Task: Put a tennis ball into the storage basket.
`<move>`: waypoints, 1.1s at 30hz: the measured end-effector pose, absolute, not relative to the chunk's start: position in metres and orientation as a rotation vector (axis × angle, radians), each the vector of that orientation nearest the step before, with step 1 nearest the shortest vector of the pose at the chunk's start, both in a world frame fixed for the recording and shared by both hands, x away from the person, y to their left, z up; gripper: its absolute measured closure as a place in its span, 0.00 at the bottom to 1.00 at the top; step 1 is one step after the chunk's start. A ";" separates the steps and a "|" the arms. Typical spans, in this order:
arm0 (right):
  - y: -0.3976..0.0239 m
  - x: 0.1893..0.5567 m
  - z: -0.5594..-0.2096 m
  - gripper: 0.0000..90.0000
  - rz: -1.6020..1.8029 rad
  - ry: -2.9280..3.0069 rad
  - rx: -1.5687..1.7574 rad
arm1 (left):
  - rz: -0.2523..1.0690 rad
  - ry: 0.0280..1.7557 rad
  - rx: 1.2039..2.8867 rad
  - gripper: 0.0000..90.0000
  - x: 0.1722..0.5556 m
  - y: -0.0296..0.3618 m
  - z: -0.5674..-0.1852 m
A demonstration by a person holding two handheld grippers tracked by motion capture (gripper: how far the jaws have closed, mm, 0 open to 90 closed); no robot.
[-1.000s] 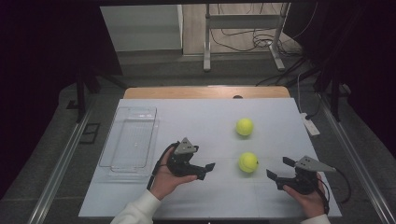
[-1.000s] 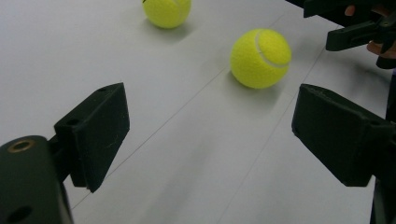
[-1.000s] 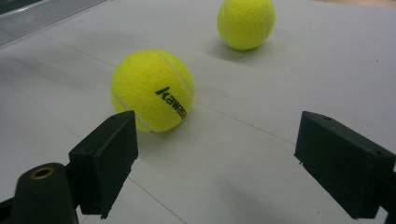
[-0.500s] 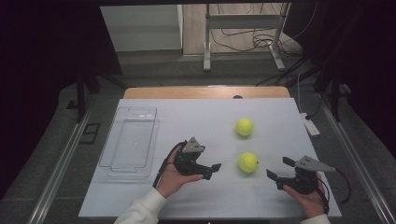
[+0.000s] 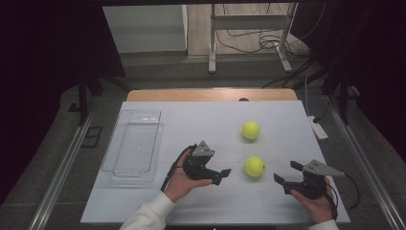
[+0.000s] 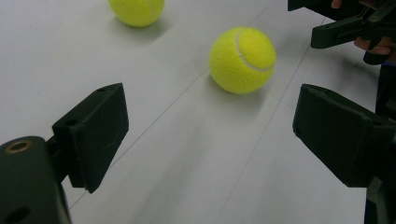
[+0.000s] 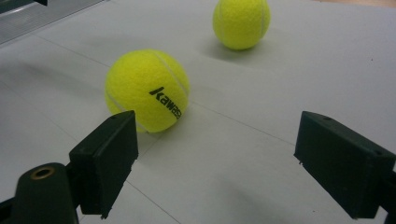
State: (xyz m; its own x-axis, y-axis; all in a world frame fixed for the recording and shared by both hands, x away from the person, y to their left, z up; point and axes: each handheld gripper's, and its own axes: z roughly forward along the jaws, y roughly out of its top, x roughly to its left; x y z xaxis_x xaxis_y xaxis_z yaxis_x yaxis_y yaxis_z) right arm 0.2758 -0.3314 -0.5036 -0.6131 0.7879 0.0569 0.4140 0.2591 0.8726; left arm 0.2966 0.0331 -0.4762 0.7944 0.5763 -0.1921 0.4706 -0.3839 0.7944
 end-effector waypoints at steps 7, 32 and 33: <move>-0.331 0.277 -0.504 0.16 1.308 2.150 1.098 | 0.128 0.761 2.057 0.13 0.299 0.023 -0.477; -0.331 0.278 -0.506 0.15 1.301 2.157 1.093 | 0.098 0.743 2.067 0.13 0.312 0.002 -0.476; -0.331 0.278 -0.506 0.15 1.300 2.157 1.094 | 0.097 0.741 2.068 0.13 0.312 0.001 -0.476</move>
State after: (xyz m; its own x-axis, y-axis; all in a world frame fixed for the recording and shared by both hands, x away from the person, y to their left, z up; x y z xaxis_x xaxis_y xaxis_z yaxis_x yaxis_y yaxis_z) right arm 0.2780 -0.3307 -0.5060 -0.6177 0.7841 0.0600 0.4192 0.2638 0.8687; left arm 0.3123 0.0010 -0.4756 0.8165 0.5390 -0.2068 0.4675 -0.4071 0.7847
